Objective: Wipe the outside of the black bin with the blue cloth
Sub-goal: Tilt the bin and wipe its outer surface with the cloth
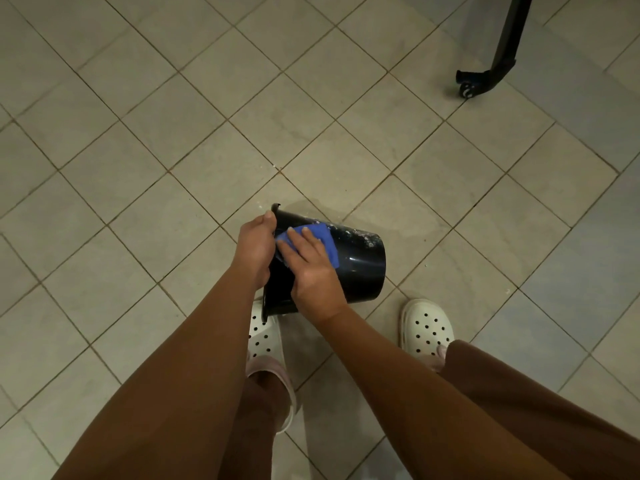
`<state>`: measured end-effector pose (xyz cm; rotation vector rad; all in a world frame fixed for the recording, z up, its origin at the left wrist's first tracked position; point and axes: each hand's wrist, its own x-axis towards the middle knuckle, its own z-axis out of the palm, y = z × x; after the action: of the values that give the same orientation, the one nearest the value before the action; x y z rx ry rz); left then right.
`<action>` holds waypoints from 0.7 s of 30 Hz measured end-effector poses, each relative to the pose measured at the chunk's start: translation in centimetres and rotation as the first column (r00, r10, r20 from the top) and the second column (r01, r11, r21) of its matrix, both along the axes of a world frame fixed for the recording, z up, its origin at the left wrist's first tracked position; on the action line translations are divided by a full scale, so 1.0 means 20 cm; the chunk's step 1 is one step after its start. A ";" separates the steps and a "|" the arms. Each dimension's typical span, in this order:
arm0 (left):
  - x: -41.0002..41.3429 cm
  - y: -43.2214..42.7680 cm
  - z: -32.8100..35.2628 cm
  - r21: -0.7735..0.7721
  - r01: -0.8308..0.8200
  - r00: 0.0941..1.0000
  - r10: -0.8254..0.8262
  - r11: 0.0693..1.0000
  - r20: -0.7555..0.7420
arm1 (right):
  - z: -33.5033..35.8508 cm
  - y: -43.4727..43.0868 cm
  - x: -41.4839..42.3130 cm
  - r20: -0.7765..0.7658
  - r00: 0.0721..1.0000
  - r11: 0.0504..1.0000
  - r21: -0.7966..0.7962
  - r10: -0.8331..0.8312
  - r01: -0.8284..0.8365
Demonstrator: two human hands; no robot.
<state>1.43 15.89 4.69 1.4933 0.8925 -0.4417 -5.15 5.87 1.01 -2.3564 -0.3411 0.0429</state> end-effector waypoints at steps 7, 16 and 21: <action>-0.01 -0.02 0.01 -0.028 -0.007 1.000 0.007 1.000 0.010 | 0.03 -0.07 0.12 -0.144 0.967 0.978 -0.008 -0.209 0.210; -0.03 -0.01 0.02 -0.062 -0.018 0.999 0.020 0.998 0.034 | 0.06 -0.02 0.22 -0.124 0.991 0.997 0.044 -0.056 0.062; -0.02 -0.04 0.03 -0.016 -0.026 1.000 0.026 1.000 0.015 | 0.08 -0.03 0.13 -0.187 0.954 0.971 -0.022 -0.236 0.236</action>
<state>1.01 15.18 5.27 1.4674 0.8933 -0.4167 -2.60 5.35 2.54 -2.3532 0.0343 0.1507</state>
